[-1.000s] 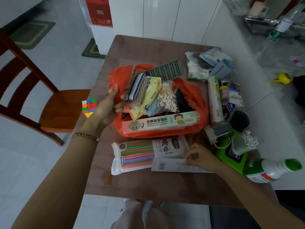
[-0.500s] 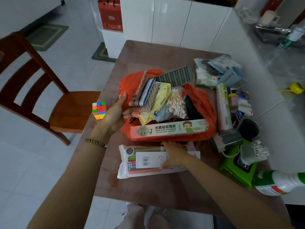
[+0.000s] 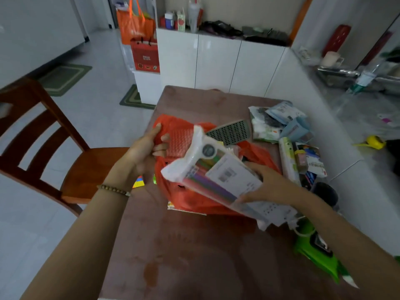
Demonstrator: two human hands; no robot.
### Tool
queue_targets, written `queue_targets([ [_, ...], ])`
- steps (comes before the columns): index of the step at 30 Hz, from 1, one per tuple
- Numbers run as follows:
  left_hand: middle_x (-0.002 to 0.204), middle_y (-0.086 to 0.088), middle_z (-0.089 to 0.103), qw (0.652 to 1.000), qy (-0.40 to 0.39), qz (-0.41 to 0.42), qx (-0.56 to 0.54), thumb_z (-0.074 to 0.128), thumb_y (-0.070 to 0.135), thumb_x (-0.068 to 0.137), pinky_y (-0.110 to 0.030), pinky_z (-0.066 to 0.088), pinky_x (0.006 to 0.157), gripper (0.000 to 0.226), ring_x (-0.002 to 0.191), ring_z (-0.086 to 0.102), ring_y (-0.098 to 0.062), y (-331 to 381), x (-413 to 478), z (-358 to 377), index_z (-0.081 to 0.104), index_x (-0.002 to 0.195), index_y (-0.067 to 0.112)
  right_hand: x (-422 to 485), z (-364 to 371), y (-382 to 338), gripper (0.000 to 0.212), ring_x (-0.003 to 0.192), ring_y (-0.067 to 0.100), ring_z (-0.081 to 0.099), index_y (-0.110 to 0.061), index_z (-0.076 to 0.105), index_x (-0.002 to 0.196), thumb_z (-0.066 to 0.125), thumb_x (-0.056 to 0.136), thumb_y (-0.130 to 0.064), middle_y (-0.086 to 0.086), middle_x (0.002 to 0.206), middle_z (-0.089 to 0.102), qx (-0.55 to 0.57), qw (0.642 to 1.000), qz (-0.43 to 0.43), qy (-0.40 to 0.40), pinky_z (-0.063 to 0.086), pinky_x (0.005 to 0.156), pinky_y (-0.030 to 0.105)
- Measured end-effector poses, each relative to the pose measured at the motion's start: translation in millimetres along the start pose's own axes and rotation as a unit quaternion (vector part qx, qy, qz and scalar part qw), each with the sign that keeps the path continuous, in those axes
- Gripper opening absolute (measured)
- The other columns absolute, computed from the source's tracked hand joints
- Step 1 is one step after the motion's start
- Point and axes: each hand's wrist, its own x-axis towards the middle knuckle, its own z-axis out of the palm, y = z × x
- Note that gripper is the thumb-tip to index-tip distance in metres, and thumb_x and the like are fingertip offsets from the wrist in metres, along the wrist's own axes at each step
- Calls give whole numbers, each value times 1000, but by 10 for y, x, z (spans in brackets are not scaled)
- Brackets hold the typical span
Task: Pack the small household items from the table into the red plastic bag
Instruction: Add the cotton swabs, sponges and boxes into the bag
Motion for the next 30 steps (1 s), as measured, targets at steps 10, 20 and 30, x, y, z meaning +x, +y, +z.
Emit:
queue_targets([
  [10,36,7,36,992,14,-17,-127,26,30,103,-16,21,24,41,23,26,-5,452,486,-28,36,67,12,1028,-259,-224,68,109,7,59,-28,51,128,83,68,-24,-10,120,62,18,1000,12,14,51,86,26],
  [20,39,7,36,983,-15,-69,-170,29,37,101,-14,25,29,44,28,30,-5,537,714,-38,36,64,15,1170,-398,-16,55,88,0,59,-29,52,116,82,70,-26,-14,106,61,-79,986,100,-104,48,69,16],
  [30,42,6,41,977,-2,-34,-212,29,35,102,-13,27,29,35,30,31,-3,370,890,74,37,73,15,932,-541,501,41,101,7,60,-7,58,119,72,81,-12,3,114,63,125,980,33,153,50,89,18],
])
